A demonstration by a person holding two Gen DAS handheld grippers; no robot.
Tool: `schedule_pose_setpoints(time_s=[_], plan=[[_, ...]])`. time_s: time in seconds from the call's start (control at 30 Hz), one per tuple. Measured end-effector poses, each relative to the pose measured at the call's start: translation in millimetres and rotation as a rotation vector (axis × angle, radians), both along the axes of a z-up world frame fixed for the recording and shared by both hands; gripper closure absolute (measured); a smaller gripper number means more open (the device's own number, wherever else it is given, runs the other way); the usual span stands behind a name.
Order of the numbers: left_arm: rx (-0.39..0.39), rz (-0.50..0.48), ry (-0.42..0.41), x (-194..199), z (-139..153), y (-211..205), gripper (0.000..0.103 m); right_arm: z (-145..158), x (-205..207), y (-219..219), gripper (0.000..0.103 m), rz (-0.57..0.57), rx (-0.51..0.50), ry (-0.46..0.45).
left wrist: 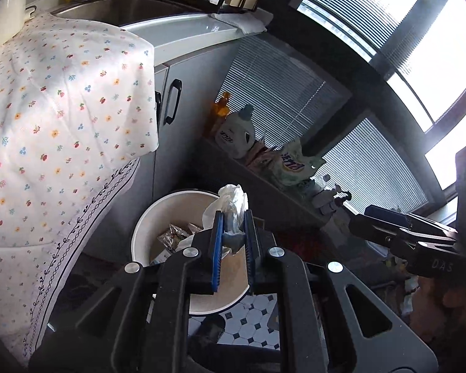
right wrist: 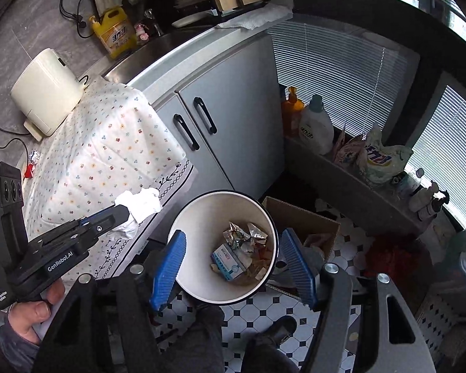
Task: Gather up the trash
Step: 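Carry tissue and blister pack over the bucket and open both tools, then move both tools back over the cloth toward the red carton and foil ball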
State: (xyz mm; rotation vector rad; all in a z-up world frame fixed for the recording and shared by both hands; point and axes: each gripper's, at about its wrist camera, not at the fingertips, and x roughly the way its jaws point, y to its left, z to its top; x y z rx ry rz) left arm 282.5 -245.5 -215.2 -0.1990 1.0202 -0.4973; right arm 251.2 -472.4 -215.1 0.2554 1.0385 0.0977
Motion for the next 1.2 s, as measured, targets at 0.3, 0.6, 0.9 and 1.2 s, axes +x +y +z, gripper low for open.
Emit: schedule_pose_setpoints(time_s=[0.3, 0.6, 0.9, 1.2], plan=[[-0.022, 0.095, -0.040, -1.0, 16.5, 32.1, 0.016, 8.2, -7.2, 7.6, 0.027, 0.008, -0.008, -0.025], [0.034, 0.243, -0.111, -3.6, 51.7, 103.5, 0.006, 27.7, 18.4, 56.6, 0.014, 0.077, 0.016, -0.079], [0.059, 0.387, -0.149, -5.2, 76.9, 183.9, 0.006, 48.3, 49.8, 130.0, 0.013, 0.180, 0.044, -0.116], [0.071, 0.536, -0.180, -10.3, 93.9, 267.6, 0.006, 67.3, 81.0, 207.6, 0.011, 0.284, 0.058, -0.151]])
